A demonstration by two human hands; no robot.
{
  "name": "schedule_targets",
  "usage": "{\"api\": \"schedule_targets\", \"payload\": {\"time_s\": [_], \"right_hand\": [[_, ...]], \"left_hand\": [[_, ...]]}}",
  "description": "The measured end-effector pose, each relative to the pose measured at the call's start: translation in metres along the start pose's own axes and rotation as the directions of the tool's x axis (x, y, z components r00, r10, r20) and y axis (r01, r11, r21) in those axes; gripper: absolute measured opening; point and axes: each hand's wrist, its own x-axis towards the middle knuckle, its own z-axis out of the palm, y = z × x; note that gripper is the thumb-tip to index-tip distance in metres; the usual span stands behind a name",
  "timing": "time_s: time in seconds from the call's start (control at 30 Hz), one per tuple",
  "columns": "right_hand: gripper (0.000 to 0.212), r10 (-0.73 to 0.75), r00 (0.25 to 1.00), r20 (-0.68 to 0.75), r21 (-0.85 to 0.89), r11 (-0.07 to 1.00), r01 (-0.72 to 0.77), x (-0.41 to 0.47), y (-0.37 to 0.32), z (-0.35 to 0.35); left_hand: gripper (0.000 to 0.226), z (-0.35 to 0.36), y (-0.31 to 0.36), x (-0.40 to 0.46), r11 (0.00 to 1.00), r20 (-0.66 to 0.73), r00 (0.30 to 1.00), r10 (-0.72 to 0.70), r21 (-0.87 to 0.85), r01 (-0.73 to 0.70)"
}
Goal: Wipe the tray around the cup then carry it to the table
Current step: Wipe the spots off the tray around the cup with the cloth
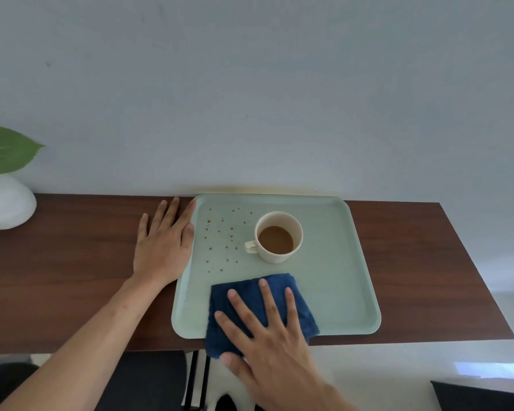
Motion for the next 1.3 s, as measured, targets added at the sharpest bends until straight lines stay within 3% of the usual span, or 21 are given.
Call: {"api": "schedule_targets", "payload": {"time_s": [0.2,0.43,1.03,1.3], "right_hand": [[0.057,-0.021,0.999,0.029,0.048,0.999,0.020,0.023,-0.034,-0.001],[0.049,-0.010,1.000,-0.015,0.041,0.999,0.010,0.014,-0.025,0.002],[0.052,0.134,0.986,-0.094,-0.090,0.986,-0.143,-0.083,0.100,0.011],[0.060,0.105,0.993,-0.054,-0.055,0.993,-0.108,-0.045,0.053,0.005]], "left_hand": [[0.058,0.001,-0.002,0.000,1.000,-0.005,1.000,0.004,0.008,-0.004],[0.057,0.001,-0.003,0.000,1.000,-0.012,1.000,0.009,0.005,-0.009],[0.057,0.004,-0.002,0.001,1.000,-0.017,1.000,-0.002,-0.009,0.002],[0.059,0.001,0.000,0.000,1.000,-0.013,1.000,0.005,0.002,-0.005]]}}
